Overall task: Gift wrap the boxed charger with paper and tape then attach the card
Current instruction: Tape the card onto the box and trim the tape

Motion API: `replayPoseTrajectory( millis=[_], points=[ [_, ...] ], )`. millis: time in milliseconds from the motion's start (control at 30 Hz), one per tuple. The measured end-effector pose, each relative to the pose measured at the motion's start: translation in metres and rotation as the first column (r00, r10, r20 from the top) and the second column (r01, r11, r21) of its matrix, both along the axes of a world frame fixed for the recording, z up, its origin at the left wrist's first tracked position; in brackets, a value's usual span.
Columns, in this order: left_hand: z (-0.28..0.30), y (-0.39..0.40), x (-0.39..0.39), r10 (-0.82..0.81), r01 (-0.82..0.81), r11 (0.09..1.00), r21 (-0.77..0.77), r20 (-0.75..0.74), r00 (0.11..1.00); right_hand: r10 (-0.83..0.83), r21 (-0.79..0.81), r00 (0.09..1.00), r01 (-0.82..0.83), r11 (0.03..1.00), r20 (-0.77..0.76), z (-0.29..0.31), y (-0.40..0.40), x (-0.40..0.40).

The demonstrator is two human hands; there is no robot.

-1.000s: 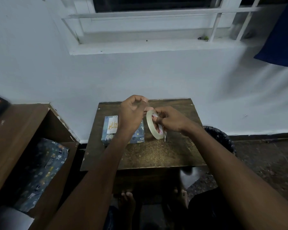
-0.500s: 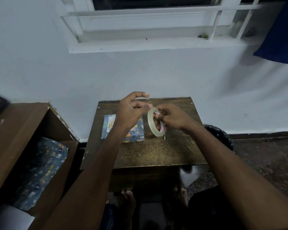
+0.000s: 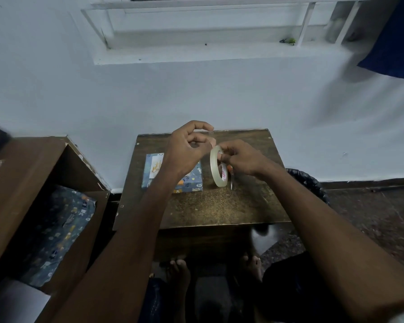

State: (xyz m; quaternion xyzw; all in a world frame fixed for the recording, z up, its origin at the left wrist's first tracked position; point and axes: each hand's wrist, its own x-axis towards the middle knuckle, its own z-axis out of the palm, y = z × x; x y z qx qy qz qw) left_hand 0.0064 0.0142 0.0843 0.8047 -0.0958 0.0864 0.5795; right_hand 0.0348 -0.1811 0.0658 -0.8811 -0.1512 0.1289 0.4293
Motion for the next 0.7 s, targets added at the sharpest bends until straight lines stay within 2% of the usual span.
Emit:
replayPoseTrajectory(
  millis=[167, 333, 533, 700],
  points=[
    [-0.002, 0.003, 0.002, 0.003, -0.003, 1.000, -0.002, -0.022, 1.000, 0.090, -0.009, 0.995, -0.091, 0.996, -0.048, -0.001, -0.011, 0.007],
    [-0.005, 0.004, 0.006, 0.014, -0.015, 0.998, 0.069, 0.013, 1.000, 0.040, -0.323, 0.982, 0.023, 0.946, 0.187, -0.009, -0.026, 0.016],
    [-0.010, -0.001, 0.006, 0.018, -0.026, 0.983, 0.182, 0.045, 0.999, 0.089, -0.557, 0.967, 0.063, 0.828, 0.241, -0.010, -0.020, 0.013],
    [-0.007, -0.003, 0.006, 0.014, -0.025, 0.979, 0.204, 0.056, 0.998, 0.044, -0.628, 0.970, 0.120, 0.769, 0.238, -0.005, -0.016, 0.006]
  ],
)
